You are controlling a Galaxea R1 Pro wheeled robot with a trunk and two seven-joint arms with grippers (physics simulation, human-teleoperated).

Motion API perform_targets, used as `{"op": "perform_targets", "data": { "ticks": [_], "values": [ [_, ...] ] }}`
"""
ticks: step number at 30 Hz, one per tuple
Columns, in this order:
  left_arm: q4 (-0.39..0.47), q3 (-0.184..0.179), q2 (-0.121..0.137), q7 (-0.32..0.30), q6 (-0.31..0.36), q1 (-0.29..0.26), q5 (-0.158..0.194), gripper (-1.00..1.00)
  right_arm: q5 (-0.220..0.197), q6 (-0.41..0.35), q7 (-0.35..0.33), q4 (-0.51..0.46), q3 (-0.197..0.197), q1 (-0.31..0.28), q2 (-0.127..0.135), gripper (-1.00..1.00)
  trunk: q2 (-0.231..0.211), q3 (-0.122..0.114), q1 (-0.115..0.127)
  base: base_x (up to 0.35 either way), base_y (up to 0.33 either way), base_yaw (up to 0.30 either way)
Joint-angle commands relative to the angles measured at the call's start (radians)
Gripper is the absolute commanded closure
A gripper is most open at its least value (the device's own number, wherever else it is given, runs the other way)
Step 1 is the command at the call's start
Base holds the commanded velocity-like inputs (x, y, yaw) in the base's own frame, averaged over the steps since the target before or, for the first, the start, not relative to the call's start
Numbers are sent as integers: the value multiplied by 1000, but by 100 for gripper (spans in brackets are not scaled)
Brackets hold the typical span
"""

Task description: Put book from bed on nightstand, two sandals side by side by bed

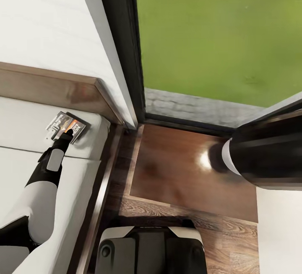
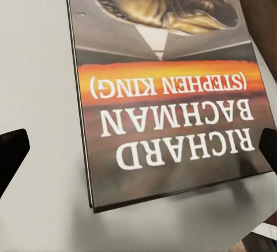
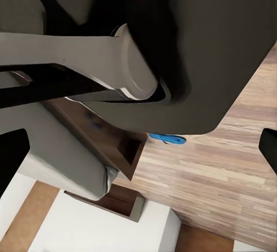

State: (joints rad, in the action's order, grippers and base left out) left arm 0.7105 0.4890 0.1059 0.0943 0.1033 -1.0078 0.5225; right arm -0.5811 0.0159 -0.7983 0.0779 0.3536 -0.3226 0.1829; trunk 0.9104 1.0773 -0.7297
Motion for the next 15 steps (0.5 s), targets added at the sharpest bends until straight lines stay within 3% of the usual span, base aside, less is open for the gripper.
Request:
{"op": "perform_targets", "data": {
  "ticks": [1, 15],
  "values": [
    [2, 0, 0, 4, 6, 0, 10, -100, -10, 2, -6, 3, 8, -1, 0, -100, 1, 0, 0, 0, 0, 0],
    [1, 0, 0, 4, 6, 0, 11, -100, -10, 2, -6, 3, 8, -1, 0, -100, 92, 41, -50, 0, 0, 0]
  ]
}}
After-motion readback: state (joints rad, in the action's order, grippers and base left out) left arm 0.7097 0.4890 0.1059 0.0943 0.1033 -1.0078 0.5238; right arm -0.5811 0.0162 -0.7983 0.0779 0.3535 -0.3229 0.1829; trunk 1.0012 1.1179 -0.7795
